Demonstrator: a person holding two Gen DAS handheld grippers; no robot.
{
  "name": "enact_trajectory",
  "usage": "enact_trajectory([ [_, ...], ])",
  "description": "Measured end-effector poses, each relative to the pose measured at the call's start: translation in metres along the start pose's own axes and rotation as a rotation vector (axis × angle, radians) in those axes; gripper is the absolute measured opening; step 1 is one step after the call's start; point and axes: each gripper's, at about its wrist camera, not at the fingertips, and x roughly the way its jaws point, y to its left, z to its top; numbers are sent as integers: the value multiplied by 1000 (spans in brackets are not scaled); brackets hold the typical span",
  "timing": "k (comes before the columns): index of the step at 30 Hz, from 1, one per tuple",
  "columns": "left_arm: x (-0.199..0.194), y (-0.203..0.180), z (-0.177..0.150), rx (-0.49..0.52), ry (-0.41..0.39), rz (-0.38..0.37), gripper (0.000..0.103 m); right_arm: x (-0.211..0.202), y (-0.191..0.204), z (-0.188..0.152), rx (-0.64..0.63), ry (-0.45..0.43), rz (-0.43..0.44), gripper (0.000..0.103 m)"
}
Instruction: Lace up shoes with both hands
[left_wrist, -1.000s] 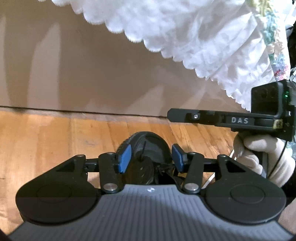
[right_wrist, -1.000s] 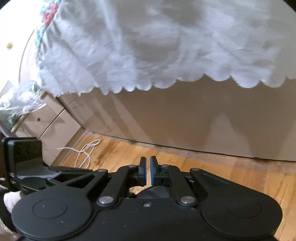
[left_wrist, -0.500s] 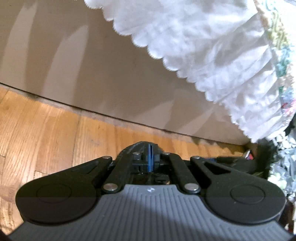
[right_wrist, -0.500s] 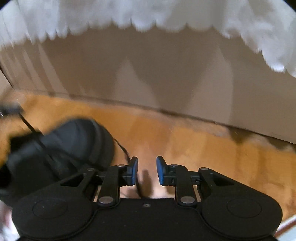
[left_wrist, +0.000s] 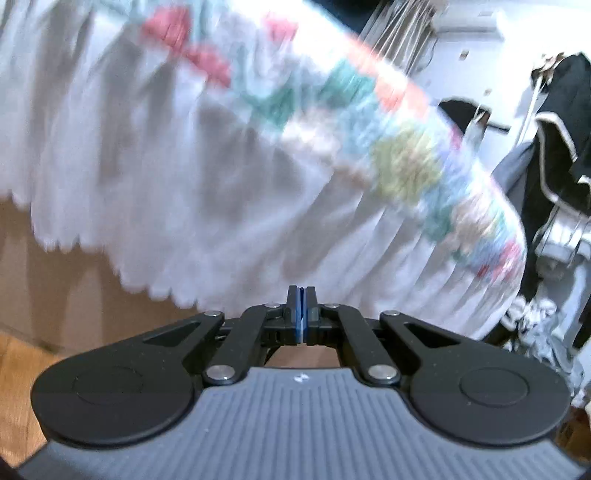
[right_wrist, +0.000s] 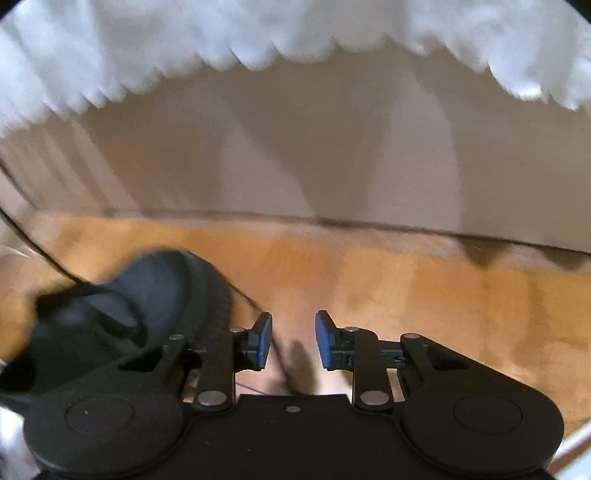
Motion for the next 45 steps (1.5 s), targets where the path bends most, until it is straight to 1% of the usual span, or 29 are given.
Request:
enact_trajectory([
  [2, -11, -12, 14, 32, -34, 1, 0, -10, 4, 2, 12, -61, 110, 30],
  [4, -20, -21, 24, 36, -66, -6, 0, -12, 7, 2, 32, -82, 165, 30],
  [7, -33, -39, 37, 84, -100, -7, 0, -6, 17, -1, -11, -51, 164, 30],
  [10, -42, -52, 47, 110, -121, 6, 0, -6, 24, -1, -25, -46, 213, 30],
  [11, -46, -55, 49, 123, -132, 10, 0, -6, 26, 0, -27, -49, 215, 30],
  [13, -57, -63, 52, 170, -186, 27, 0, -6, 25, 1, -26, -51, 190, 30],
  [16, -73, -75, 61, 217, -244, 17, 0, -4, 15, -3, -7, -44, 132, 30],
  [18, -79, -81, 66, 243, -255, 15, 0, -3, 10, -6, -16, -37, 88, 30],
  [20, -82, -81, 69, 212, -256, 14, 0, -1, 8, -7, -34, -35, 38, 30],
  [21, -84, -82, 69, 215, -264, 21, 0, 1, 7, -7, -40, -34, 21, 30],
  [23, -88, -88, 70, 259, -295, 42, 0, 3, 5, -9, -42, -29, 13, 30],
  [24, -89, -89, 71, 269, -294, 36, 0, 6, 7, -9, -56, -26, 3, 29],
  [26, -87, -85, 75, 248, -271, 18, 0, 14, 13, -10, -106, -9, -25, 29],
  [27, -84, -80, 75, 232, -261, 24, 0, 19, 16, -11, -132, 1, -35, 29],
  [31, -76, -57, 73, 178, -231, 67, 0, 39, 30, -14, -239, 43, -54, 30],
  [34, -62, -41, 65, 156, -171, 120, 0, 58, 40, -17, -332, 79, -99, 34],
  [36, -49, -29, 54, 155, -113, 155, 0, 72, 45, -19, -369, 114, -123, 35],
  [38, -35, -16, 41, 143, -58, 187, 0, 79, 48, -20, -380, 126, -110, 31],
  [39, -26, -7, 33, 133, -25, 208, 0, 79, 47, -19, -367, 131, -100, 17],
  [40, -17, 2, 25, 122, 6, 228, 0, 79, 46, -18, -346, 136, -90, 0],
  [42, -1, 21, 11, 100, 64, 274, 0, 75, 39, -15, -286, 127, -92, 0],
  [44, 16, 41, -4, 80, 136, 320, 1, 63, 30, -11, -217, 83, -81, 0],
  [45, 25, 52, -13, 72, 175, 347, 2, 53, 25, -8, -175, 45, -56, 0],
])
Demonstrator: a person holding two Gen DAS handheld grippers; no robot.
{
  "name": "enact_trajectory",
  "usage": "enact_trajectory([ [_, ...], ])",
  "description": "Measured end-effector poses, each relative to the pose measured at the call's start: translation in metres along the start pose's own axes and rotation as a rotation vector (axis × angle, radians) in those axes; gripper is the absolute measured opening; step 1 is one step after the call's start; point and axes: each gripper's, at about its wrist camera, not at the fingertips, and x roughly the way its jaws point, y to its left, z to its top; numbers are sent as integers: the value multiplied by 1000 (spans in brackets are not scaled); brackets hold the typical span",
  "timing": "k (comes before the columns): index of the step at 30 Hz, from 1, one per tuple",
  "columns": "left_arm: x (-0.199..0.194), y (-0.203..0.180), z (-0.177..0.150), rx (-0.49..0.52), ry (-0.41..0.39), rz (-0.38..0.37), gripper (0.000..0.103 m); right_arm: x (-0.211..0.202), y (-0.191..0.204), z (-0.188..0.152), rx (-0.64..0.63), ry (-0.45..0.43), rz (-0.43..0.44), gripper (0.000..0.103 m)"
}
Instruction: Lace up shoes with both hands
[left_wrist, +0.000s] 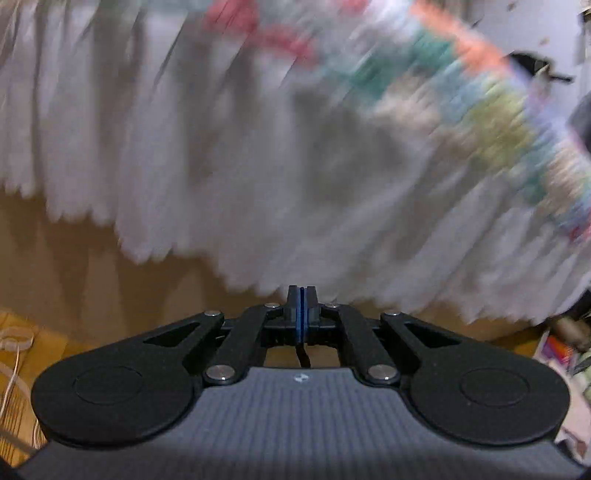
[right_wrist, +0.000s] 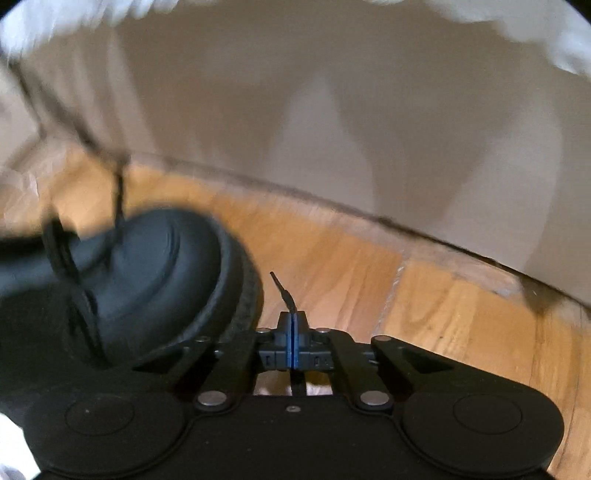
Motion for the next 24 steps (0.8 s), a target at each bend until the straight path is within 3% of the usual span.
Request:
enact_trajectory([
  [4, 35, 18, -24, -28, 116, 57, 8, -49, -12, 2, 88, -171, 113, 1],
  [8, 47, 24, -42, -80, 148, -56, 37, -72, -11, 4, 101, -277, 264, 1],
  [13, 55, 20, -54, -171, 169, -227, 48, -73, 8, 11, 79, -299, 420, 1],
  [18, 65, 25, -61, -286, 191, -283, 54, -71, 35, 11, -2, -283, 501, 1],
  [22, 76, 16, -64, -207, 241, -290, 48, -71, 42, 10, -19, -277, 512, 1],
  [23, 77, 15, -66, -207, 258, -297, 33, -69, 42, 11, -15, -272, 511, 1],
  [24, 78, 16, -69, -215, 275, -308, 9, -68, 42, 11, -12, -268, 510, 1],
])
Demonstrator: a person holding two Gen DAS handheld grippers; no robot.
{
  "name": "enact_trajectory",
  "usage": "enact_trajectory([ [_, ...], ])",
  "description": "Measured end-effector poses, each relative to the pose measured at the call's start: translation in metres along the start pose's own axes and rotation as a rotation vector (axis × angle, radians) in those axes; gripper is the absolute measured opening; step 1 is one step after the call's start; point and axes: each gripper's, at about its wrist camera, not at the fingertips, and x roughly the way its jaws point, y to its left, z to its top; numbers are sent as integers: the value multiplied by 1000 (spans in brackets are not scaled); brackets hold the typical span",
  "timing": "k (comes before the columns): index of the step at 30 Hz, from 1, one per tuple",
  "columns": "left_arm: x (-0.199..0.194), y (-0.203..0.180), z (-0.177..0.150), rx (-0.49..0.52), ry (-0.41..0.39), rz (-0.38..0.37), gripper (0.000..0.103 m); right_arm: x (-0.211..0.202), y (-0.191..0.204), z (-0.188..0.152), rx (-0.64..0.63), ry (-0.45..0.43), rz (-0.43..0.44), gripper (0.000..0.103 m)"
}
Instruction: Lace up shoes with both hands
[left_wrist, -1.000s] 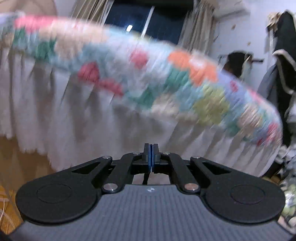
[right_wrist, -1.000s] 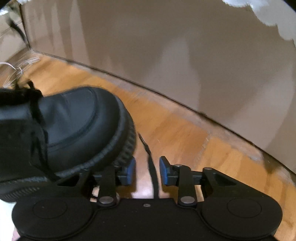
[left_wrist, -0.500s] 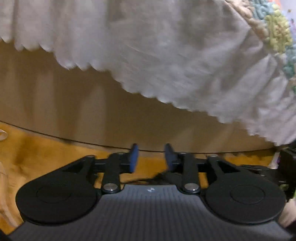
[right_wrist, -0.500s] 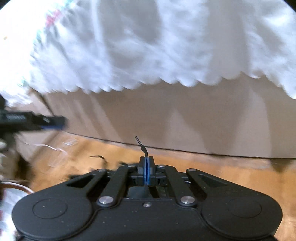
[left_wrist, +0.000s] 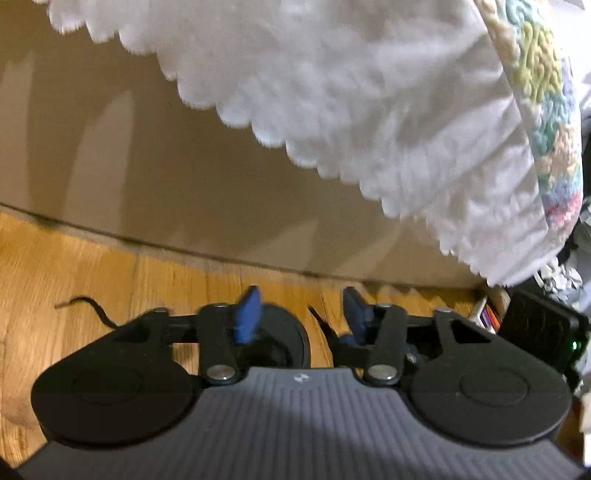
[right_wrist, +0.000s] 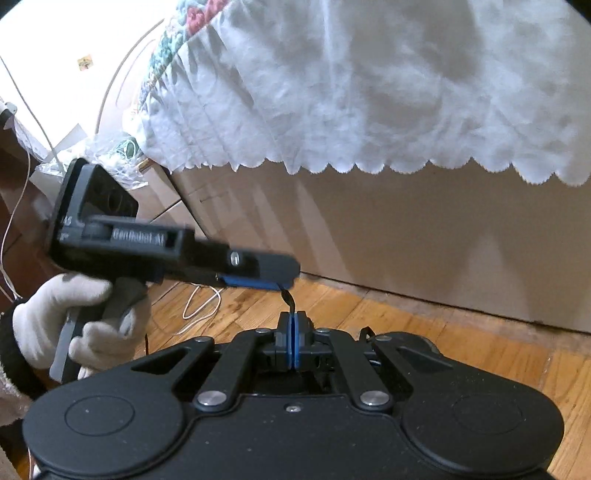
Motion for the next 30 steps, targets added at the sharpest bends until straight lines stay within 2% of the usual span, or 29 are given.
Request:
enact_trajectory([
  [1, 2, 2, -3, -12, 10, -4, 0, 1, -1, 0, 2, 3, 1, 2],
  [3, 3, 7, -8, -45, 2, -9, 1, 1, -2, -1, 2, 13, 8, 4],
  [4, 4, 9, -11, -60, -1, -13, 1, 1, -1, -2, -3, 18, 12, 9],
  [5, 4, 11, -12, -72, 2, -17, 1, 1, 0, -3, -19, 21, 7, 10],
  [8, 5, 12, -15, -96, 14, -36, 1, 2, 10, -5, -107, 20, -41, 16],
  [10, 5, 12, -15, -107, 20, -51, 1, 4, 20, -7, -198, 22, -66, 25],
  [12, 4, 12, -15, -129, 23, -77, 1, 9, 25, -10, -233, 34, -52, 28],
  [15, 3, 9, -14, -144, 24, -101, 1, 16, 29, -11, -233, 32, -65, 28],
  [17, 1, 9, -12, -142, 11, -87, 1, 17, 31, -9, -228, 13, -68, 15],
  [18, -1, 9, -11, -143, 2, -79, 2, 17, 32, -7, -221, 7, -72, 5],
  [22, -11, 16, -4, -156, -41, -66, 8, 18, 35, -4, -195, -22, -84, 4],
  [27, -10, 21, -5, -212, -24, -95, 10, 21, 32, -4, -179, -2, -98, 4],
  [30, -9, 23, -7, -198, -23, -38, 12, 21, 23, -4, -143, 12, -130, 4],
])
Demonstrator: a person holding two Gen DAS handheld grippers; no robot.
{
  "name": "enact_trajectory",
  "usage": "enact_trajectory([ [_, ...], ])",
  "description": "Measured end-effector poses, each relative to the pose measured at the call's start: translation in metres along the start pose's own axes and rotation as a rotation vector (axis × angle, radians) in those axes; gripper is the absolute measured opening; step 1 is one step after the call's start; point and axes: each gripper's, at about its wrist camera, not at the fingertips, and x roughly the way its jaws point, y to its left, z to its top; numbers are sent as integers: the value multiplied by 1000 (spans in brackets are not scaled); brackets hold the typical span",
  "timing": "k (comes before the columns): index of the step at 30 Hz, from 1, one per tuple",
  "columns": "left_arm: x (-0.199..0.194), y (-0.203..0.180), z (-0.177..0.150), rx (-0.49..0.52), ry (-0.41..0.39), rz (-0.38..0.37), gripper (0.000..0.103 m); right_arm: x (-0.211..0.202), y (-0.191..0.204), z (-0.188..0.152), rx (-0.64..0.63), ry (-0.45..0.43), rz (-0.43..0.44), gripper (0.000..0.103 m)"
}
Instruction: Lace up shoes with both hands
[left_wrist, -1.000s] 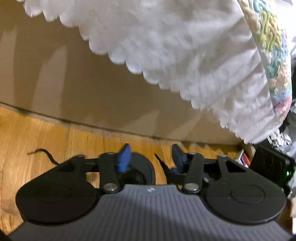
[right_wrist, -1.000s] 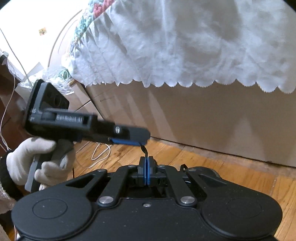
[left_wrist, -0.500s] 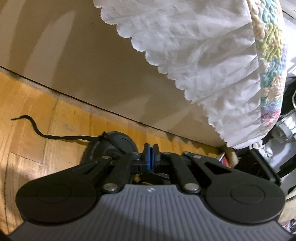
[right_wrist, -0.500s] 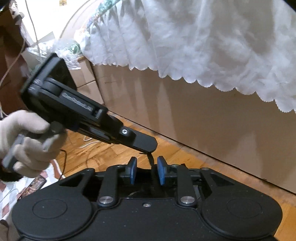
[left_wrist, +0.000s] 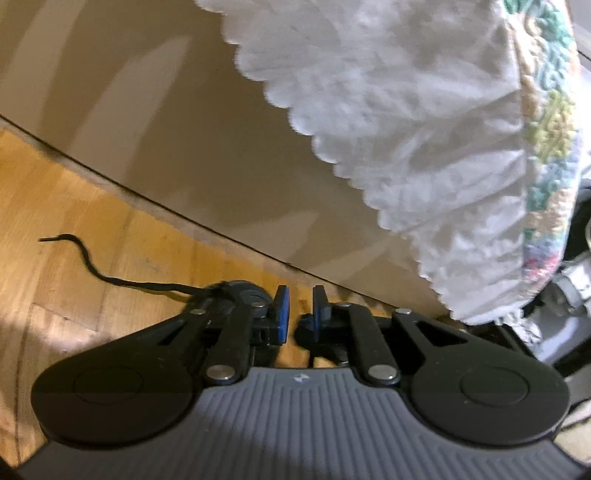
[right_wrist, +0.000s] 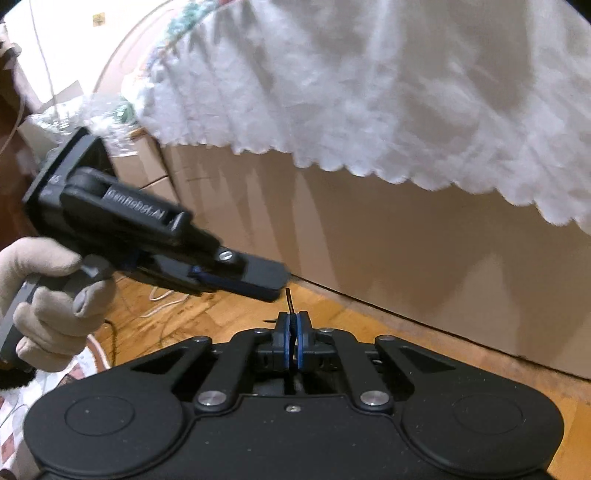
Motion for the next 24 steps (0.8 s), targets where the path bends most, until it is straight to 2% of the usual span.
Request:
enact_trajectory([
  [1, -1, -2, -1, 43, 2, 32, 14, -1, -5, 0, 21, 7, -17, 4],
  [3, -3, -10, -5, 176, 22, 94, 32, -3, -18, -2, 66, 23, -66, 4],
  [5, -3, -19, -13, 319, 77, 150, 39, -7, -32, -5, 116, 28, -91, 4],
  [7, 0, -25, -22, 409, 138, 186, 40, -11, -42, -7, 156, 19, -81, 4],
  [9, 6, -23, -28, 424, 185, 200, 40, -15, -45, -6, 173, -4, -49, 4],
  [11, 13, -17, -31, 419, 193, 215, 38, -18, -43, -4, 178, -25, 19, 4],
  [13, 19, -8, -32, 379, 194, 214, 31, -16, -36, -3, 151, -15, 78, 4],
  [14, 21, -1, -31, 335, 195, 207, 20, -12, -30, -3, 123, 6, 94, 5],
  [20, 11, 63, -23, -140, 144, 44, 16, 17, -7, -11, 15, 161, 115, 5],
  [22, 10, 75, -27, -230, 134, 3, 16, 23, -4, -9, 13, 175, 109, 5],
  [24, 9, 74, -29, -226, 128, -2, 16, 29, 0, -7, -1, 203, 91, 5],
])
